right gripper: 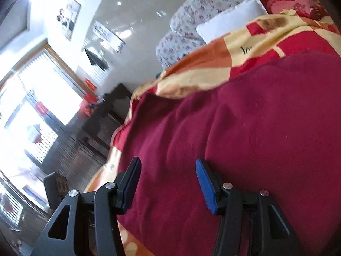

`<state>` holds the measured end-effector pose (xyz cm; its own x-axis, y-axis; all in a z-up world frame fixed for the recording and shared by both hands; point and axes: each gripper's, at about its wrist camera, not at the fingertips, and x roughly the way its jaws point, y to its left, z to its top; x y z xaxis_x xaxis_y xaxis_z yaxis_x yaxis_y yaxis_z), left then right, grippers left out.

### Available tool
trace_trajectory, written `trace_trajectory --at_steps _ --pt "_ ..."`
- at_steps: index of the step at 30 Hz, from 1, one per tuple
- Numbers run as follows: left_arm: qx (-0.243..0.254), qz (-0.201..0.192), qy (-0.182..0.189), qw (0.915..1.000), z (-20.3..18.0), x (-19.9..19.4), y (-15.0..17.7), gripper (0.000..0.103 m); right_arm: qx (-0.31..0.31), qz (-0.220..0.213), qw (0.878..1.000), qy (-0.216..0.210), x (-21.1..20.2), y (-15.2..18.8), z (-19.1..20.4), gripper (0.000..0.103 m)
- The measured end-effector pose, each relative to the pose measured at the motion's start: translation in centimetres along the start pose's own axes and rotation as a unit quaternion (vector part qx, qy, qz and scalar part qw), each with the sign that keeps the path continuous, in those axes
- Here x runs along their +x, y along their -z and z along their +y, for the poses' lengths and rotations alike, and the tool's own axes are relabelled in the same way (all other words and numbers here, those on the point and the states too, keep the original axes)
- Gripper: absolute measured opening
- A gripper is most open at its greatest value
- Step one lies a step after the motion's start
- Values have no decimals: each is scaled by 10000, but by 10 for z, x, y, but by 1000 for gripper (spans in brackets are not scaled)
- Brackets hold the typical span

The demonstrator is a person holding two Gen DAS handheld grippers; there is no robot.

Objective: Fold small clothes

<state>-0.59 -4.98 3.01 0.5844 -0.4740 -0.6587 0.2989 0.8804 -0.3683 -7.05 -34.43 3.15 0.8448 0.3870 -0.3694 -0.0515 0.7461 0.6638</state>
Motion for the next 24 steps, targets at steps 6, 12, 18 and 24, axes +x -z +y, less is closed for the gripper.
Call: trace_trajectory --at_steps 6,12,18,24 --pt "-251 231 31 9994 3 12 -13 103 182 -164 9995 -180 -8 -7 -7 65" --pt "-388 296 48 9988 3 30 -19 103 339 -168 9991 -205 -6 -10 -15 63" --pt "-306 459 243 9982 -10 50 -27 103 489 -131 9982 -336 -8 -12 -21 62" --pt "-22 709 626 9955 -19 56 -24 103 541 -15 9969 -565 -5 -12 -21 64"
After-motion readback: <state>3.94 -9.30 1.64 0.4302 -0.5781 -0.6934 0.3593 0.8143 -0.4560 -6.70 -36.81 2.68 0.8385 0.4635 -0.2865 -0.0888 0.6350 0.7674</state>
